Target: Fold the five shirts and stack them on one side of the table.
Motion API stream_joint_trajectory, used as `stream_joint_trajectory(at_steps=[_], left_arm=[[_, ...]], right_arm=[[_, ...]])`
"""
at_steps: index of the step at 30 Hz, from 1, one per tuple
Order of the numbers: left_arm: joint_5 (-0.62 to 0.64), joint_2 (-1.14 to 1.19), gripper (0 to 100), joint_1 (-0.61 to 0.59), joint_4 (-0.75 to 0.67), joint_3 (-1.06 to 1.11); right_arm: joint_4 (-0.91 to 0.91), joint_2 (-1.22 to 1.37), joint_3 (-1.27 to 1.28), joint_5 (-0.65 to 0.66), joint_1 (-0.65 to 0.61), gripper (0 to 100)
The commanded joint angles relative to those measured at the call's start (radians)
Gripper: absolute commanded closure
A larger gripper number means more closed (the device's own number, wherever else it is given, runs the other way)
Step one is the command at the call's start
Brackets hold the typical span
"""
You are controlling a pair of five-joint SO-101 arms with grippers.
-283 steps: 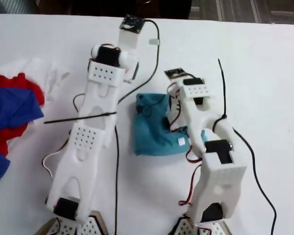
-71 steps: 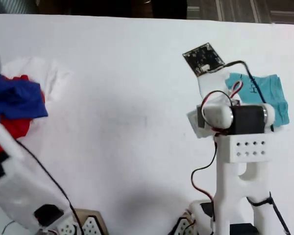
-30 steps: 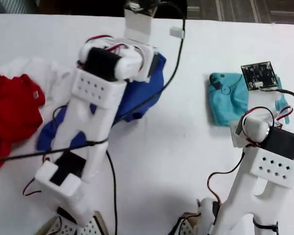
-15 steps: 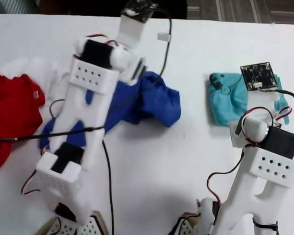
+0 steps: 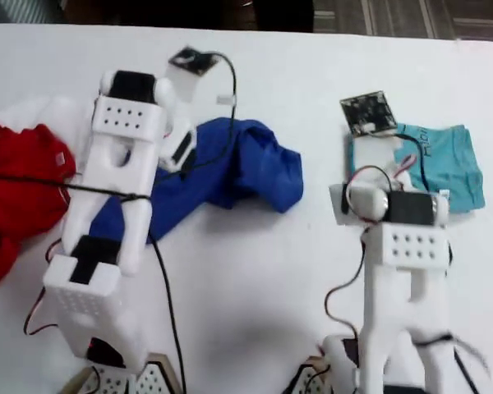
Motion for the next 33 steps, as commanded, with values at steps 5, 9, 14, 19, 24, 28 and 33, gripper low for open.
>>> stream_joint_trajectory(at_steps=[5, 9, 14, 19, 24, 28, 33], left_arm=[[0.002, -0.054, 85, -0.005, -0.161, 0.252], [-0.002, -0.054, 85, -0.017, -0.256, 0.378], [-0.003, -0.052, 85, -0.092, -0.359, 0.456], [-0.058, -0.046, 96, -0.216, -0.414, 0.504], [-0.100, -0.046, 97, -0.313, -0.427, 0.518], [-0.127, -0.052, 97, -0.379, -0.446, 0.516], [-0.144, -0.054, 97, -0.419, -0.437, 0.507]], right_arm=[[-0.068, 0.294, -0.083, -0.008, -0.054, 82.9], [-0.068, 0.437, -0.204, -0.021, -0.056, 82.9], [-0.061, 0.634, -0.370, -0.132, -0.059, 82.9], [0.036, 0.809, -0.546, -0.173, -0.125, 82.9], [0.124, 0.938, -0.724, -0.176, -0.223, 82.9], [0.133, 1.024, -0.813, -0.181, -0.268, 82.9], [0.130, 1.162, -0.882, -0.219, -0.259, 82.8]])
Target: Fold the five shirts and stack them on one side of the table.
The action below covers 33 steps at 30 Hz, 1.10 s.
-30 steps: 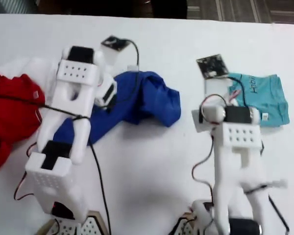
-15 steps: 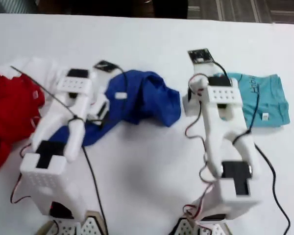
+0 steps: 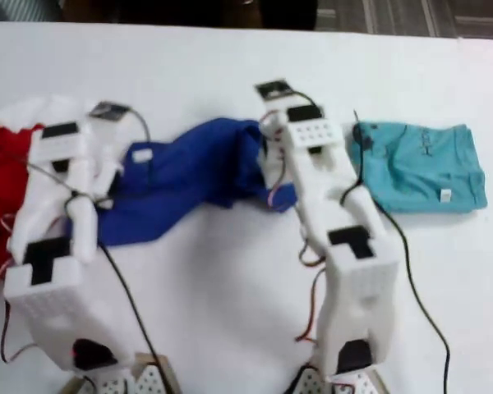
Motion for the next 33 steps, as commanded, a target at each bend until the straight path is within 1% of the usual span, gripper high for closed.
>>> stream_joint_trajectory(at_steps=[1, 7, 8, 10, 12, 13, 16, 17, 20, 23, 26, 33], left_arm=[[-0.008, -0.054, 97, -0.023, -0.002, -0.012], [-0.003, -0.054, 97, -0.018, -0.002, -0.013], [-0.003, -0.054, 97, -0.018, -0.002, -0.013], [-0.003, -0.054, 97, -0.018, 0.003, -0.013], [-0.003, -0.055, 97, -0.018, 0.031, -0.030], [-0.002, -0.055, 97, -0.018, 0.054, -0.050], [0.002, -0.054, 97, -0.017, 0.129, -0.134], [0.003, -0.054, 97, -0.015, 0.153, -0.170], [0.003, -0.054, 97, 0.015, 0.242, -0.277], [0.003, -0.054, 97, 0.087, 0.348, -0.361], [0.003, -0.051, 97, 0.187, 0.422, -0.398], [0.003, -0.044, 97, 0.451, 0.428, -0.354]], right_arm=[[0.007, 0.077, -0.084, -0.012, -0.002, 82.8], [0.047, 0.248, -0.215, -0.011, 0.001, 84.6], [0.059, 0.265, -0.244, -0.011, 0.001, 88.2], [0.079, 0.275, -0.296, -0.011, 0.016, 99.5], [0.105, 0.269, -0.350, -0.011, 0.044, 96.4], [0.124, 0.260, -0.384, -0.011, 0.064, 98.1], [0.203, 0.211, -0.493, -0.009, 0.127, 97.8], [0.236, 0.188, -0.529, 0.006, 0.143, 97.8], [0.321, 0.125, -0.621, 0.117, 0.171, 97.8], [0.378, 0.067, -0.672, 0.215, 0.180, 97.8], [0.380, -0.007, -0.674, 0.267, 0.199, 97.8], [0.380, -0.148, -0.674, 0.285, 0.219, 97.8]])
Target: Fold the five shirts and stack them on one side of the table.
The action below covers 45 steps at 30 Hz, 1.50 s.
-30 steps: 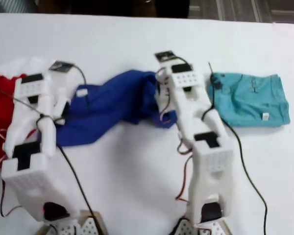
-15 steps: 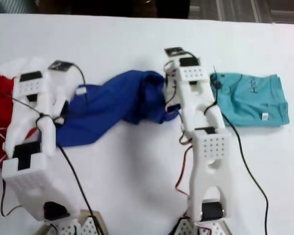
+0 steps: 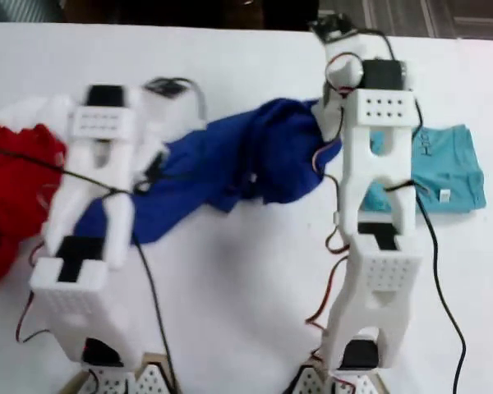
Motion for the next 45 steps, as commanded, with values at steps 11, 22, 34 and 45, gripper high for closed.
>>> stream_joint_trajectory(at_steps=[11, 22, 34, 45], left_arm=[[0.232, -0.044, 84, 0.334, -0.235, 0.182], [0.272, -0.043, 84, 0.379, -0.470, 0.269], [0.206, -0.043, 84, 0.292, -0.709, 0.438], [0.180, -0.041, 84, 0.279, -0.756, 0.447]], right_arm=[[0.018, -0.111, -0.043, 0.009, 0.084, 97.8], [0.018, -0.111, -0.043, 0.011, 0.107, 97.8], [0.019, -0.113, -0.043, 0.011, 0.107, 97.8], [0.019, -0.113, -0.043, 0.011, 0.090, 97.8]])
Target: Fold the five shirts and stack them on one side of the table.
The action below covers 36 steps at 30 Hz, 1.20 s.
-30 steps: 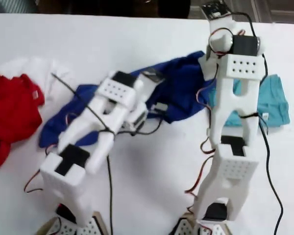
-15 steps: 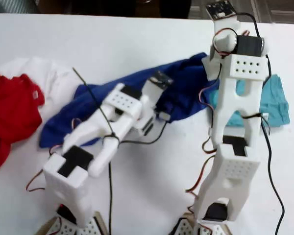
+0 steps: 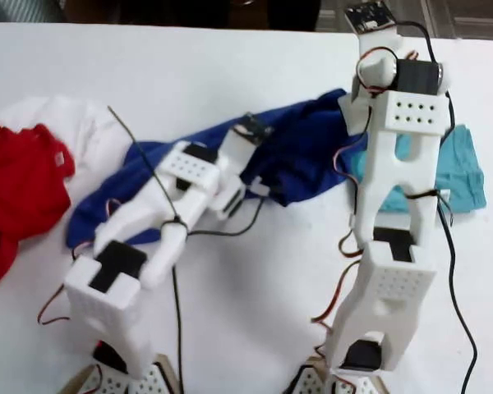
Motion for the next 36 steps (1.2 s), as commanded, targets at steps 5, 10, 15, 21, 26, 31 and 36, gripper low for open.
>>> stream_joint_trajectory(at_steps=[5, 10, 15, 21, 26, 31, 36], left_arm=[[0.002, -0.041, 84, 0.005, -0.052, -0.010], [0.003, -0.041, 84, 0.048, -0.052, -0.010], [0.069, -0.018, 84, 0.057, -0.075, -0.018], [0.078, 0.127, 84, 0.055, -0.008, -0.142], [0.074, 0.233, 85, 0.055, 0.124, -0.298], [0.077, 0.269, 96, 0.048, 0.219, -0.406], [0.072, 0.206, 97, 0.017, 0.305, -0.493]], right_arm=[[0.019, -0.071, -0.040, 0.008, -0.002, 97.8], [0.019, -0.071, -0.040, 0.006, -0.002, 97.8], [0.019, -0.071, -0.040, 0.006, -0.002, 97.8], [0.019, -0.071, -0.040, 0.006, -0.001, 97.8], [0.021, -0.071, -0.040, 0.006, 0.001, 97.8], [0.021, -0.071, -0.037, 0.006, 0.001, 97.8], [0.019, -0.073, 0.028, 0.006, -0.002, 97.8]])
